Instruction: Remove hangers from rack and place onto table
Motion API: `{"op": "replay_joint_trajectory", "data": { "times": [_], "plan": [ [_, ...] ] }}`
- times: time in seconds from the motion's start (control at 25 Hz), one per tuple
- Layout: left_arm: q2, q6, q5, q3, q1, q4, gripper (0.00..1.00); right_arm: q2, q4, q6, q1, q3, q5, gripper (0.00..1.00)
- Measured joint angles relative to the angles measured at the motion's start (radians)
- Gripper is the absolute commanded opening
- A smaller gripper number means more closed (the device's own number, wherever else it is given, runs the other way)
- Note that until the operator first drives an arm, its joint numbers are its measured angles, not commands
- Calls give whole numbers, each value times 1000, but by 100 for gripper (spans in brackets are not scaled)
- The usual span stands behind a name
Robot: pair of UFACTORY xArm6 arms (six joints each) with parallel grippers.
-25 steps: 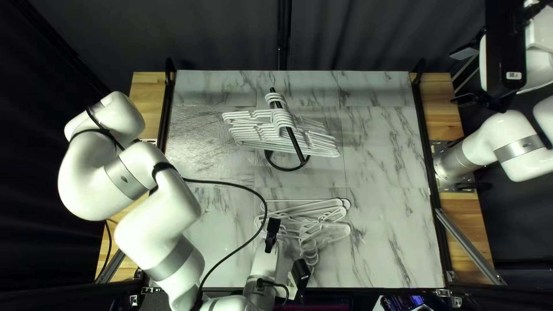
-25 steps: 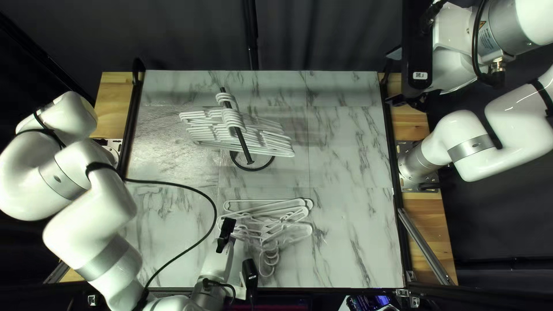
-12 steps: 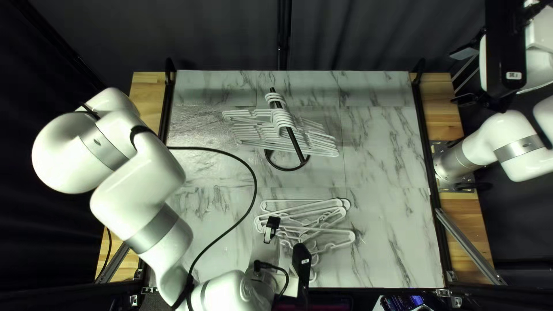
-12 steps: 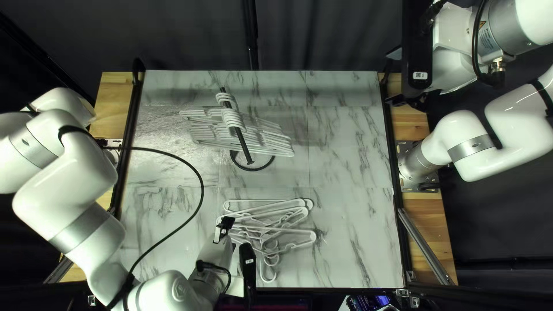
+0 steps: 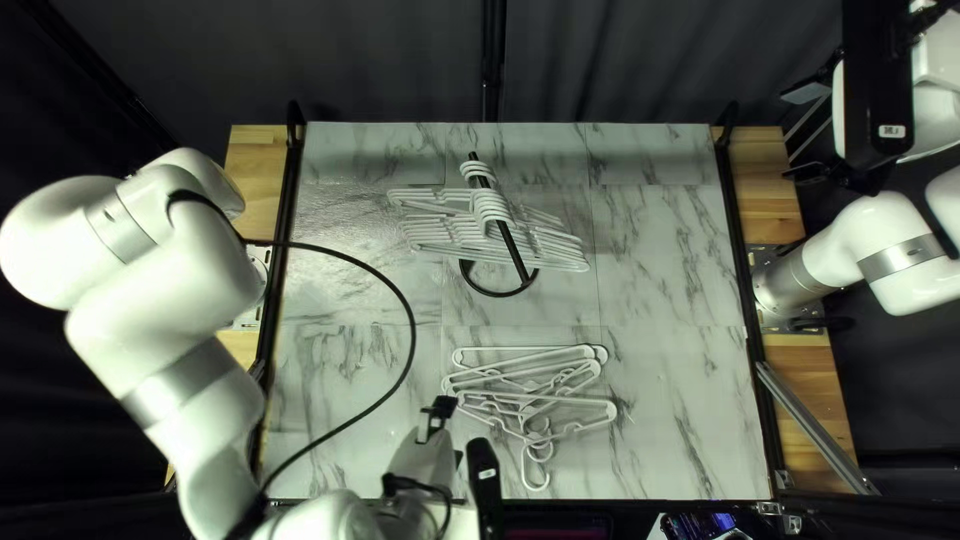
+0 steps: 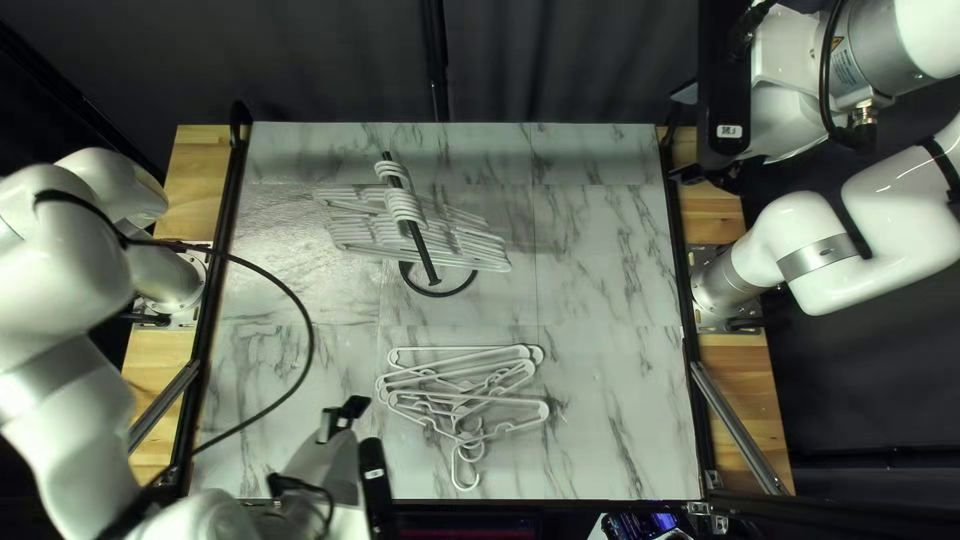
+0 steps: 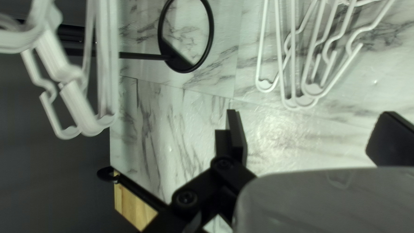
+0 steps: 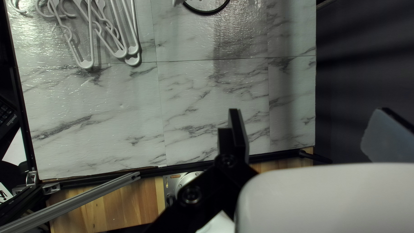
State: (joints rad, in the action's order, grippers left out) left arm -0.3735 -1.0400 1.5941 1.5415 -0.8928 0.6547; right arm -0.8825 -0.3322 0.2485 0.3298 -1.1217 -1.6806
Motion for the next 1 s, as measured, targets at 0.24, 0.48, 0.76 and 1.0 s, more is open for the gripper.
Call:
{"op": "replay_joint_trajectory", "data": {
  "times": [0.24,0.48,0.76,1.0],
  "plan": [
    [300,91,5,-168,68,-1,100,0,0,0,0,0,0,100],
    [462,174,12,-236,141,-13,100,0,0,0,0,0,0,100],
    [463,176,12,-236,142,-13,100,0,0,0,0,0,0,100],
    [522,225,161,-150,142,15,100,0,0,0,0,0,0,100]
  ]
}}
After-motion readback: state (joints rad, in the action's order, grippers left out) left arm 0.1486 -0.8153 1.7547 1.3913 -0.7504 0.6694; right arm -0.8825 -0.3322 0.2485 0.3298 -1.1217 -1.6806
